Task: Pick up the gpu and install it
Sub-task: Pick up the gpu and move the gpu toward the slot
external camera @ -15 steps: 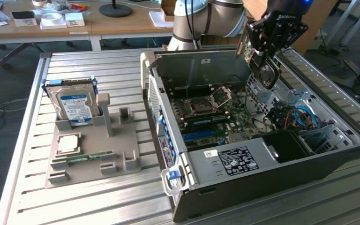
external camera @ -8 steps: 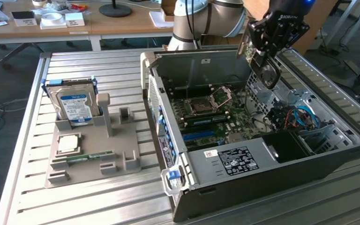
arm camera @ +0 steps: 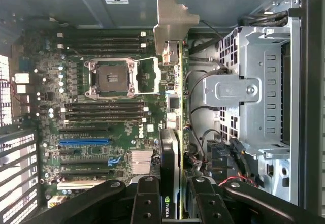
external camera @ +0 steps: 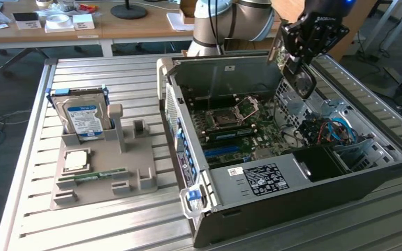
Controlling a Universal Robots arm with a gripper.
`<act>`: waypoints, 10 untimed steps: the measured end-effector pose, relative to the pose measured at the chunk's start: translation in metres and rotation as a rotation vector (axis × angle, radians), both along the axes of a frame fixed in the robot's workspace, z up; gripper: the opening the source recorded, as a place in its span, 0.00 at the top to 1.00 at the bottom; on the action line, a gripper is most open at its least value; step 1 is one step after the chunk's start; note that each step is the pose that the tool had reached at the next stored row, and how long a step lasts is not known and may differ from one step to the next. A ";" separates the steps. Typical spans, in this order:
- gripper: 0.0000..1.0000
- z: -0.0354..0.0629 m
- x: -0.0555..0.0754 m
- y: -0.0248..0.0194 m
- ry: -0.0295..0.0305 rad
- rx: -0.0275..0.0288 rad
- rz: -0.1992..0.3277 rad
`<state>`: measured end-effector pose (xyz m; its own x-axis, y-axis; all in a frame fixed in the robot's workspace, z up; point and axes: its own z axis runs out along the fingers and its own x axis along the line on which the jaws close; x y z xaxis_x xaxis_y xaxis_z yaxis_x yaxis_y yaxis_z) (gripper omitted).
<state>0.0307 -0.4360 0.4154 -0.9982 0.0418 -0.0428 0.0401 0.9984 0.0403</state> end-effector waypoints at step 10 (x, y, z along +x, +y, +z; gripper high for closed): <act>0.73 0.0000 0.000 0.0000 0.0000 0.0000 0.000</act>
<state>0.0309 -0.4360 0.4154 -0.9982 0.0418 -0.0428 0.0401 0.9984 0.0403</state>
